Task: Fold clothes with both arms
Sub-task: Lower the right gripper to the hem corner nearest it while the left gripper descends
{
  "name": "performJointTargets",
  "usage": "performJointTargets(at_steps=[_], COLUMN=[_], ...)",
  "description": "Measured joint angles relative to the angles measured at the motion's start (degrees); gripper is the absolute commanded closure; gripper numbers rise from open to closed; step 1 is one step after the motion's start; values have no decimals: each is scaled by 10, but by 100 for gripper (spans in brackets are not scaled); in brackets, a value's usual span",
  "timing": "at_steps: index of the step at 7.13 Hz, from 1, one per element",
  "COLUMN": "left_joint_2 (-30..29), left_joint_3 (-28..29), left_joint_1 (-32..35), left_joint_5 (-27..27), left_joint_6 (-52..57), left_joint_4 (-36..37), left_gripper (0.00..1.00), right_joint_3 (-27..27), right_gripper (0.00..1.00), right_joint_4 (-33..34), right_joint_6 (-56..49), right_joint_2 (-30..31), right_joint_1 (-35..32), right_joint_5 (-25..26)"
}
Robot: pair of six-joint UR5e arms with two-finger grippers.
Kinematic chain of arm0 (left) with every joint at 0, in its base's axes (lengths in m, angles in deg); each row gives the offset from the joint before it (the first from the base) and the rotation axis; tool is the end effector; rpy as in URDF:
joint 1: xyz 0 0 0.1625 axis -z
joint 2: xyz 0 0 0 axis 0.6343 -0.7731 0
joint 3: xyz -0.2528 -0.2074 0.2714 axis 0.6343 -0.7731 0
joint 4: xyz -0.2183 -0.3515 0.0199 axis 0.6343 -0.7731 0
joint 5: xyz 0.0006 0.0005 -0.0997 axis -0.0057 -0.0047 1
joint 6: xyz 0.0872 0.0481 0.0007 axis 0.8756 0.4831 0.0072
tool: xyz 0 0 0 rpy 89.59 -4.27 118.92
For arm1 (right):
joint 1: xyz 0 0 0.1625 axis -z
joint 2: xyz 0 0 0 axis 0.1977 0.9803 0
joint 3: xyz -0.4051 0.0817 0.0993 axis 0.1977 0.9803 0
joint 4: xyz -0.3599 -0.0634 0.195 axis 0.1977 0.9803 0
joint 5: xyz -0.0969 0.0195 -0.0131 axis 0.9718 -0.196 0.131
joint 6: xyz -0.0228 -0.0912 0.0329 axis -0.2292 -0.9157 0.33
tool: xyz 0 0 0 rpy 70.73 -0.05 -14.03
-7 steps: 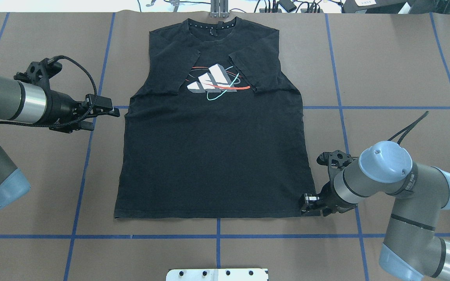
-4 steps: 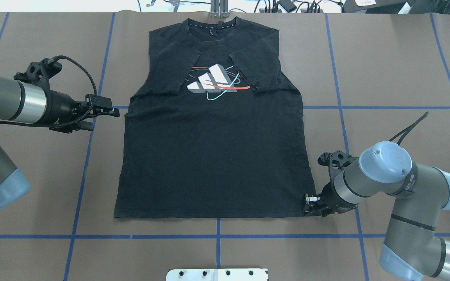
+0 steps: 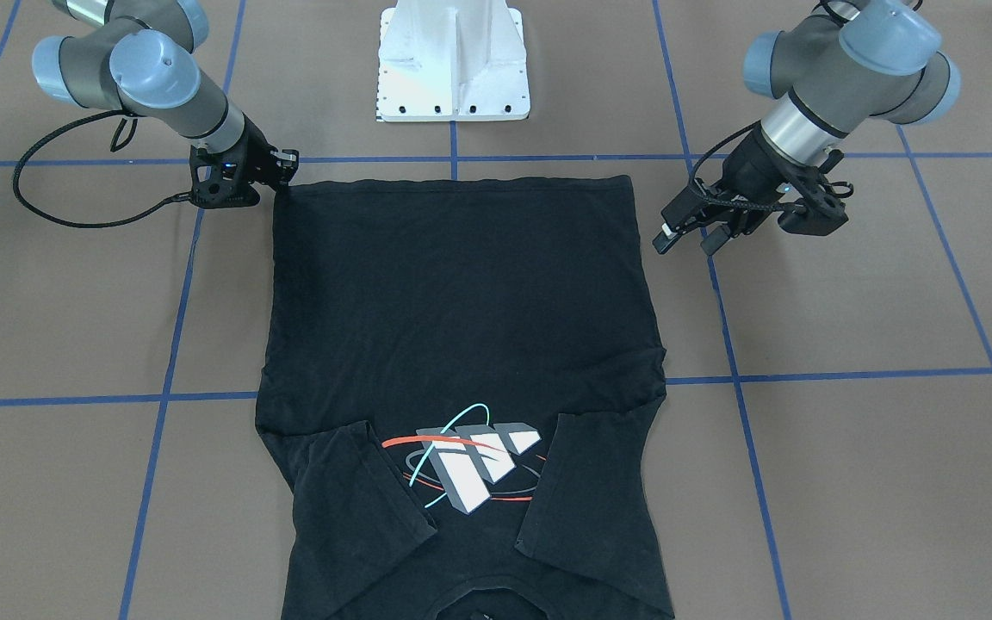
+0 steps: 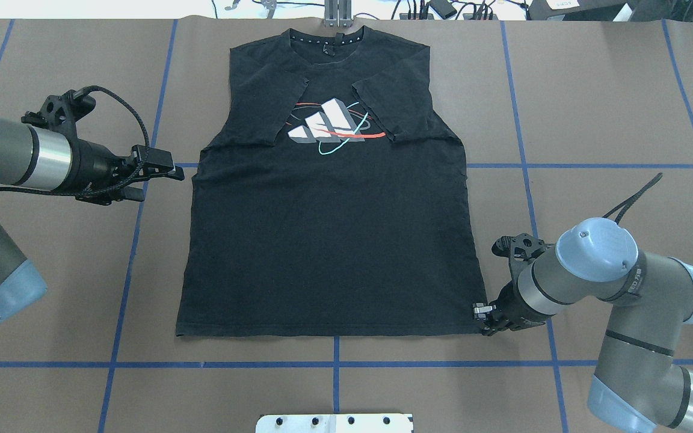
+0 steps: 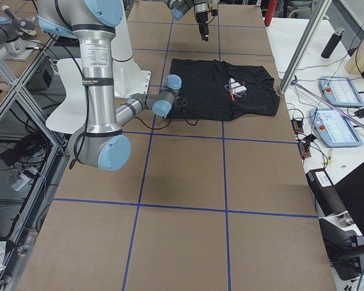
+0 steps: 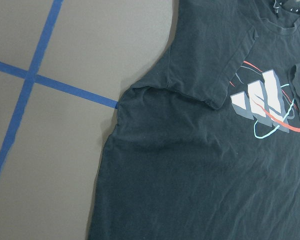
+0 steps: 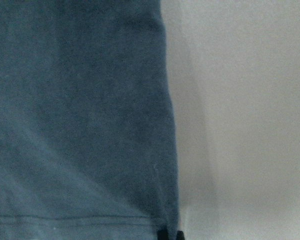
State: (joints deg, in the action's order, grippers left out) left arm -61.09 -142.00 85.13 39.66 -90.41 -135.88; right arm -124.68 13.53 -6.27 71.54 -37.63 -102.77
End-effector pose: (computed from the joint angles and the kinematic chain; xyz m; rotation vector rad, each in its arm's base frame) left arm 0.3226 -0.4528 0.3470 0.0846 1.2498 -0.3307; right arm -0.4367 -0.3046 0.4149 -0.2202 -0.9319 -0.0374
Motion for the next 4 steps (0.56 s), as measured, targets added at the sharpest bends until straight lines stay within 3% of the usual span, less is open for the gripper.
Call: performJointTargets(at_steps=[4], left_joint_2=[3], left_joint_3=[-3], left_joint_1=[-10], left_joint_5=[0], left_joint_6=[0], left_joint_4=[0], left_gripper=[0], right_joint_3=[-17], right_gripper=[100], right_joint_4=[-6], right_joint_6=[-1], right_joint_2=[-2], right_joint_1=[-47], right_joint_5=[-58])
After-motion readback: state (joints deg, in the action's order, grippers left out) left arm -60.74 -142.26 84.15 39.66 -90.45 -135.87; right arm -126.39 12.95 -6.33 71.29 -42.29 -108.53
